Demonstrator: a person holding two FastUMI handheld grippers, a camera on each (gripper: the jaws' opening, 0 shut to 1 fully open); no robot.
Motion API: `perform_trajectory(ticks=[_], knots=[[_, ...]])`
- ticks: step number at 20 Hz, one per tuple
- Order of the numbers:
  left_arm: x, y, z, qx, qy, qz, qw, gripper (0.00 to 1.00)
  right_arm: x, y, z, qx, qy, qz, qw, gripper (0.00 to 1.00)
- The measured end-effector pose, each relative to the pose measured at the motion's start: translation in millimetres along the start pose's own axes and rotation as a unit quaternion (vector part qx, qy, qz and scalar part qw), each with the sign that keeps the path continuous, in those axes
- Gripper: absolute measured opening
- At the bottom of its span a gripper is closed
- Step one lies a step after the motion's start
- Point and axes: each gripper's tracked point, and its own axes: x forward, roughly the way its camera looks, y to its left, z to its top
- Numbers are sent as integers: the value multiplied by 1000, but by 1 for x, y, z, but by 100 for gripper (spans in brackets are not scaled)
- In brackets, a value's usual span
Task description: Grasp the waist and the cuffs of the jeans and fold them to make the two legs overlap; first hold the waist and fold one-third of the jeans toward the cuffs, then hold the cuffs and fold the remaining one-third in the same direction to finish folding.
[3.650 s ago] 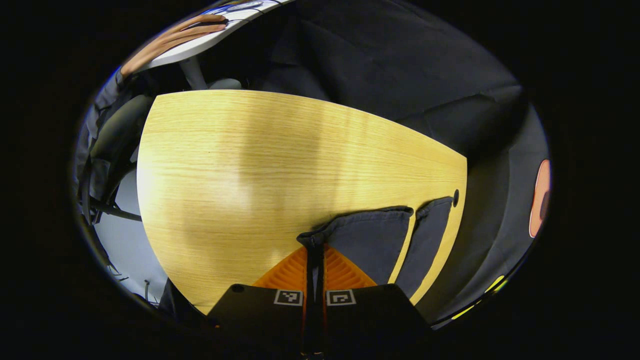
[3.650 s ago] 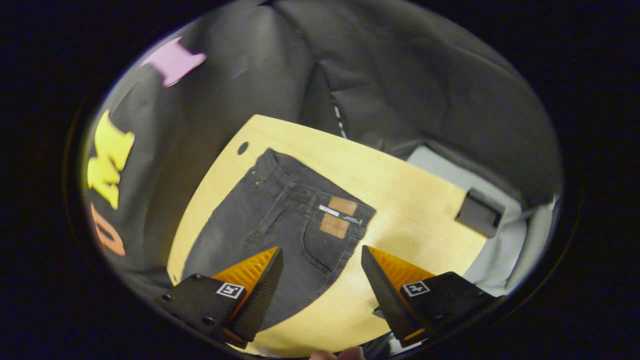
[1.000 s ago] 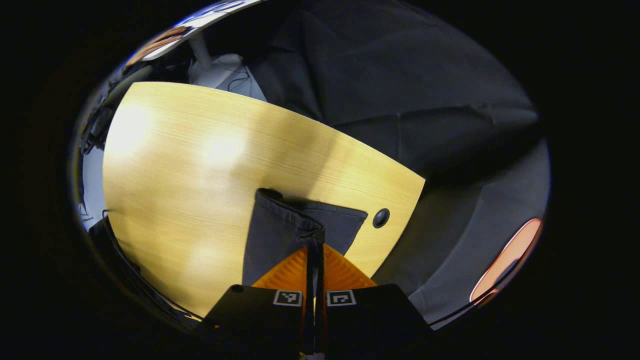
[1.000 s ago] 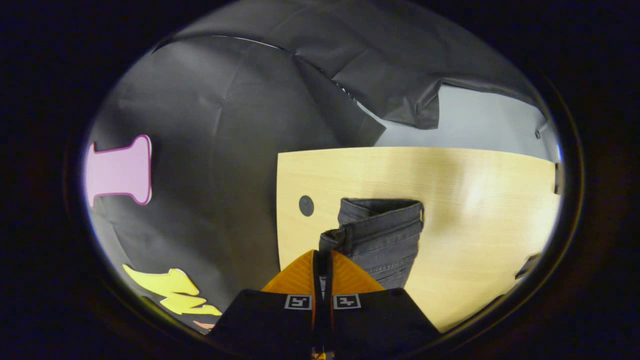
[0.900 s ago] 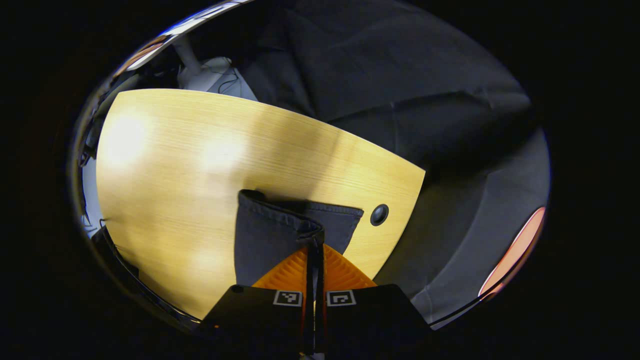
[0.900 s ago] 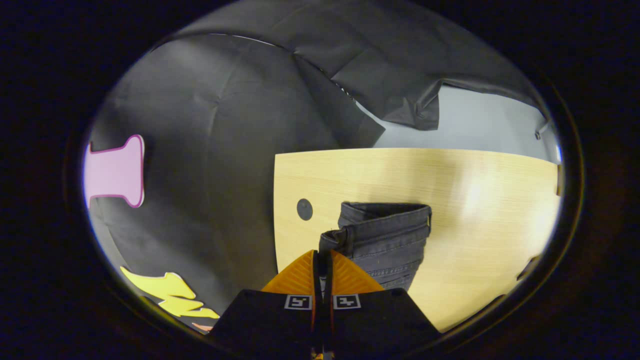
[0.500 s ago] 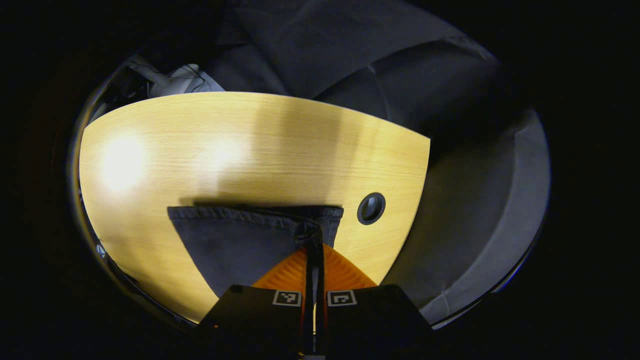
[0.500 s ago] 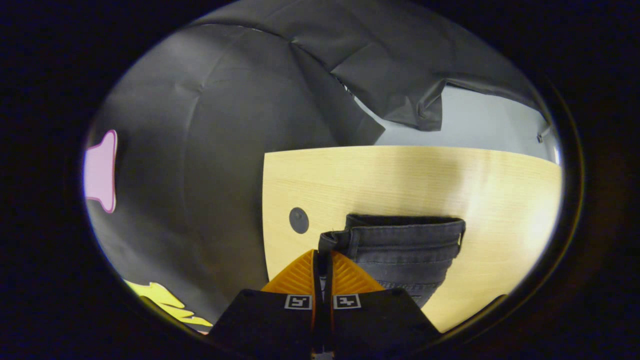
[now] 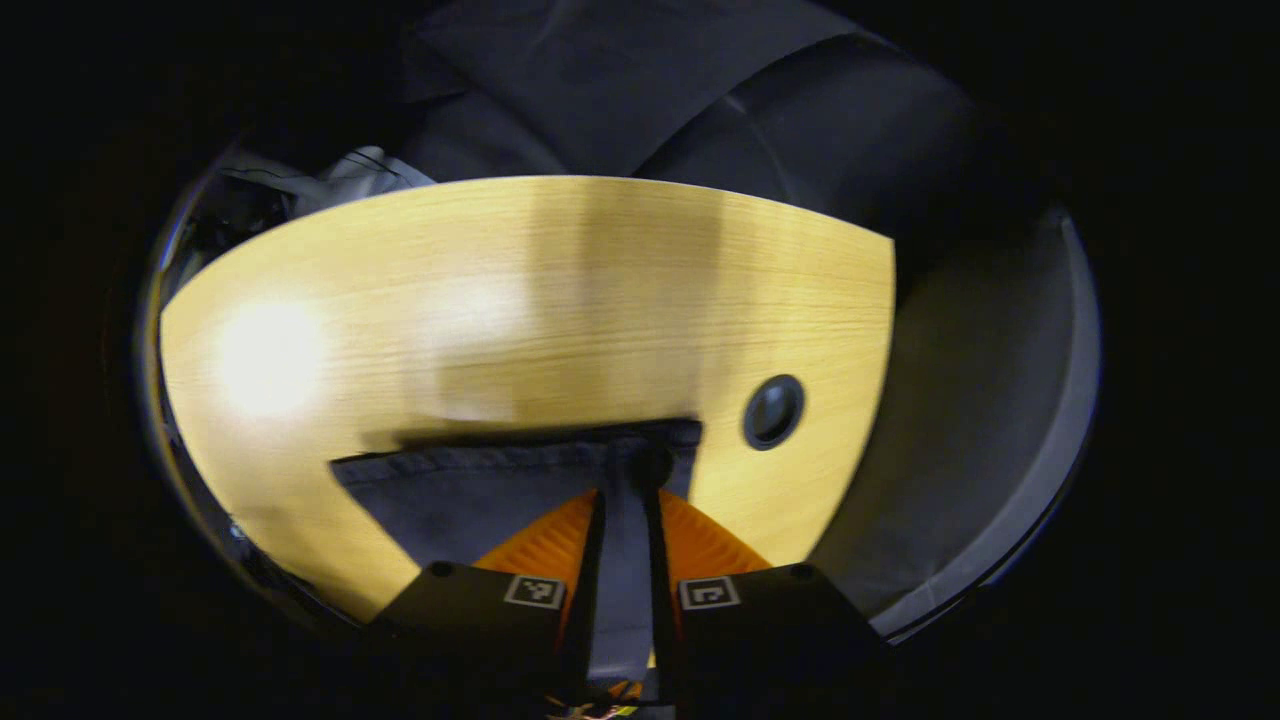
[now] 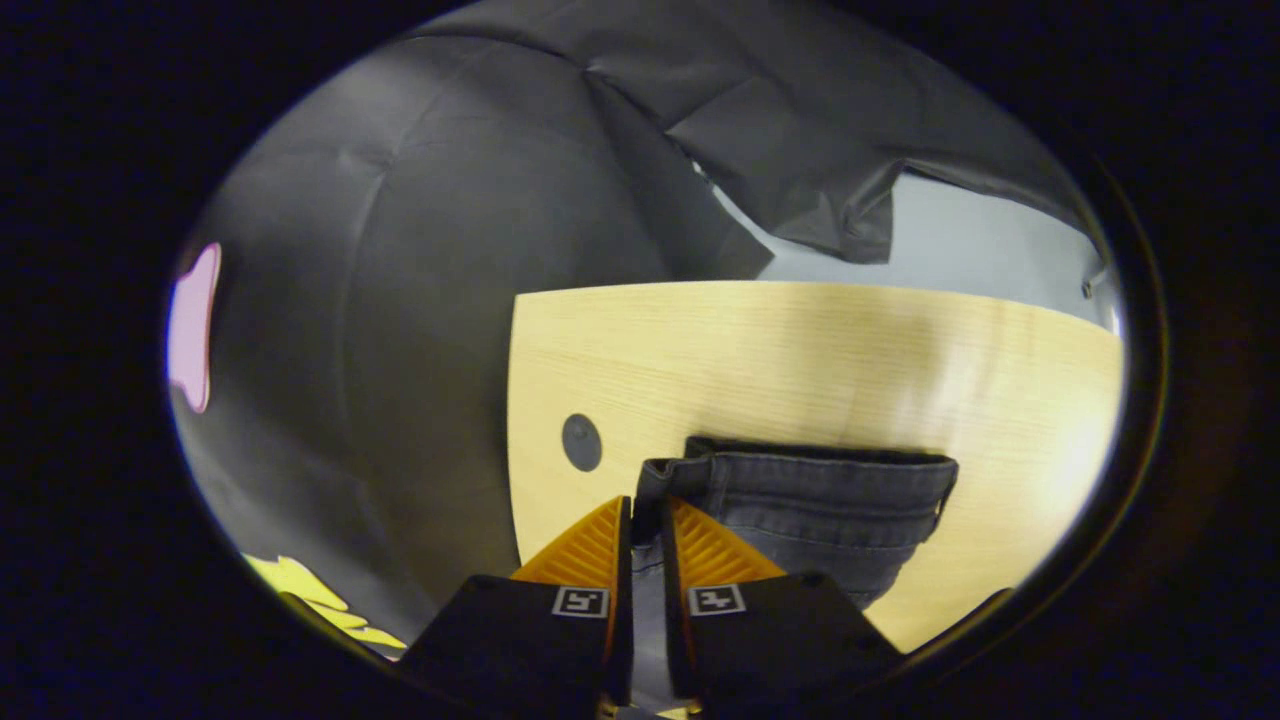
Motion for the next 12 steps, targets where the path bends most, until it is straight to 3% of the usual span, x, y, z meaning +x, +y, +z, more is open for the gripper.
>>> perform_trajectory(ticks=[2, 3, 4, 5, 6, 7, 8, 9, 12], knots=[[-11, 1, -5, 23, -4, 21, 1000, 39, -9, 7, -3, -37, -1, 9, 999, 29], [-19, -4, -7, 30, -7, 19, 999, 48, -17, 11, -5, -49, -2, 11, 999, 34], [-25, -5, -9, 37, -9, 10, 999, 82, -24, 15, -5, -57, -7, 14, 998, 39], [-34, -6, -12, 46, -11, 5, 999, 57, -32, 17, -5, -68, -15, 16, 997, 53], [-45, -7, -19, 65, -16, -1, 998, 70, -40, 18, -5, -81, -25, 12, 996, 67], [-61, -9, -23, 98, -27, -14, 995, 70, -54, 20, -6, -105, -39, 11, 994, 81], [-78, -13, -30, 141, -44, -32, 989, 71, -69, 23, -10, -131, -50, 15, 990, 82], [-98, -15, -40, 181, -60, -55, 980, 72, -87, 27, -14, -162, -63, 22, 984, 90], [-153, -21, -86, 256, -86, -138, 953, 72, -155, 47, -42, -258, -111, 50, 958, 90]])
